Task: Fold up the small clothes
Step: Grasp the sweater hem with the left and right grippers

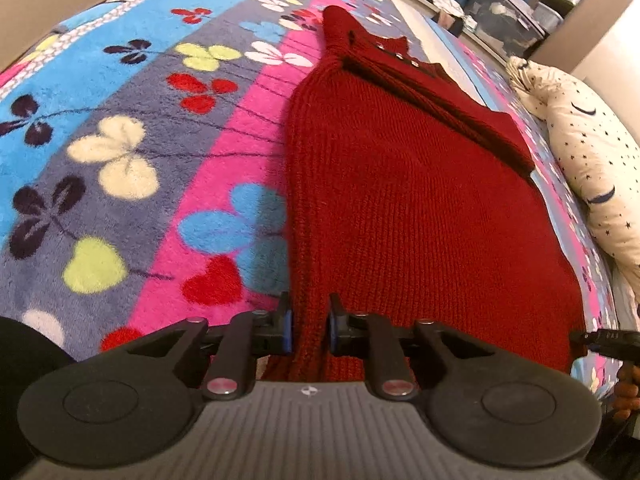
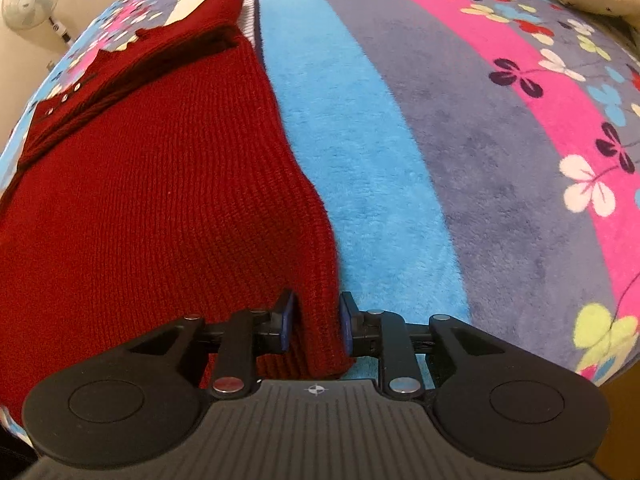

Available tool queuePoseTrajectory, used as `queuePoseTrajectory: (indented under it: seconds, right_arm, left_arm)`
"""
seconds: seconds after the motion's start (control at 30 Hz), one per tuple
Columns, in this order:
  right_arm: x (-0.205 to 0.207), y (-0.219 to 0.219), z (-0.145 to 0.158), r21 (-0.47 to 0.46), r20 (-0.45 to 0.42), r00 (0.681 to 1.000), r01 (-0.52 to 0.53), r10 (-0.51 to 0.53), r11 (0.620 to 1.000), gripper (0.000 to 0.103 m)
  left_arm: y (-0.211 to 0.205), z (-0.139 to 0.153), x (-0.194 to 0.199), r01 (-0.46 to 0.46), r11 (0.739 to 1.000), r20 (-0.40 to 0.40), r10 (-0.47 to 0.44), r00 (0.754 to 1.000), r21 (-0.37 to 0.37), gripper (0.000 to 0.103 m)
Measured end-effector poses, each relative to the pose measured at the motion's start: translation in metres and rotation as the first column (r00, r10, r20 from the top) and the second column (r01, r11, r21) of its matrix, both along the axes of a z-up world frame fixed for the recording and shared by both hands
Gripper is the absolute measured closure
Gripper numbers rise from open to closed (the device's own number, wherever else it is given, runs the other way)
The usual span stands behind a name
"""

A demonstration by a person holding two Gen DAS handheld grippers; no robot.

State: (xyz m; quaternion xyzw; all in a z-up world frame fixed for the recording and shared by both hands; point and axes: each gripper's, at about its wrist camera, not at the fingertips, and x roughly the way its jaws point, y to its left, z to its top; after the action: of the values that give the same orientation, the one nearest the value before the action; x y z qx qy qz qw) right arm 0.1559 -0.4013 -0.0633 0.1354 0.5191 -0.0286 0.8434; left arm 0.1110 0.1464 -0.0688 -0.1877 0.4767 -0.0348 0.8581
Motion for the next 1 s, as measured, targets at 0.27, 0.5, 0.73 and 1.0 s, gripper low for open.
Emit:
queuePoseTrajectory:
  seconds: [0.27, 0.5, 0.73, 1.0]
  right_arm:
    - [-0.013, -0.012, 0.037, 0.111, 0.168, 0.984, 0.041, -0.059, 0.993, 0.092]
    - [-0.043, -0.017, 0.102, 0.228, 0.365, 0.928, -0.018, -0.068, 0.974, 0.093]
    - [-0.094, -0.034, 0.173, 0.321, 0.545, 0.837, -0.151, -0.052, 0.935, 0.094]
    - [-0.153, -0.084, 0.209, 0.434, 0.698, 0.702, -0.260, -0.139, 0.862, 0.094]
  left_arm:
    - [0.000, 0.037, -0.015, 0.042, 0.999, 0.161, -0.039, 0.986, -0.014, 0.093]
    - [0.014, 0.095, -0.034, 0.092, 0.989, 0.332, -0.047, 0.942, -0.119, 0.094]
    - [0.038, 0.164, -0.072, 0.139, 0.961, 0.442, -0.021, 0.897, -0.238, 0.094]
    - [0.097, 0.210, -0.129, 0.104, 0.922, 0.454, 0.084, 0.887, -0.373, 0.094]
